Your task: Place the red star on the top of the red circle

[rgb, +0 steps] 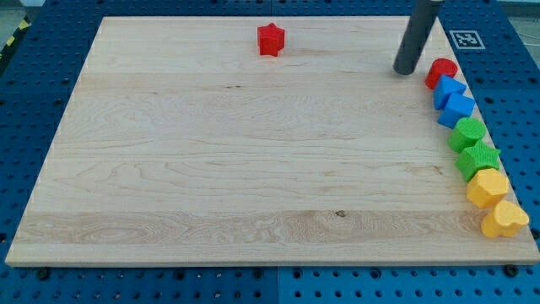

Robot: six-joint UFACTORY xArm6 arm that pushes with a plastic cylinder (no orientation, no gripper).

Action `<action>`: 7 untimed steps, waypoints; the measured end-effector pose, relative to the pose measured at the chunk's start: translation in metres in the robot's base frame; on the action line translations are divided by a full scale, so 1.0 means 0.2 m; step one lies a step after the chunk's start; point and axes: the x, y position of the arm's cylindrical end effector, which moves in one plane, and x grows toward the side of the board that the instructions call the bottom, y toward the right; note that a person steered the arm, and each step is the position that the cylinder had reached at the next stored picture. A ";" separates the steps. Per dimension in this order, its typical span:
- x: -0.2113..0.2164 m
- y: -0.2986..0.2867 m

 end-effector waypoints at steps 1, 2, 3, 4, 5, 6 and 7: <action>0.00 -0.16; 0.03 -0.28; 0.10 -0.49; 0.10 -0.75; 0.10 -0.91; 0.10 -0.91; 0.09 -0.91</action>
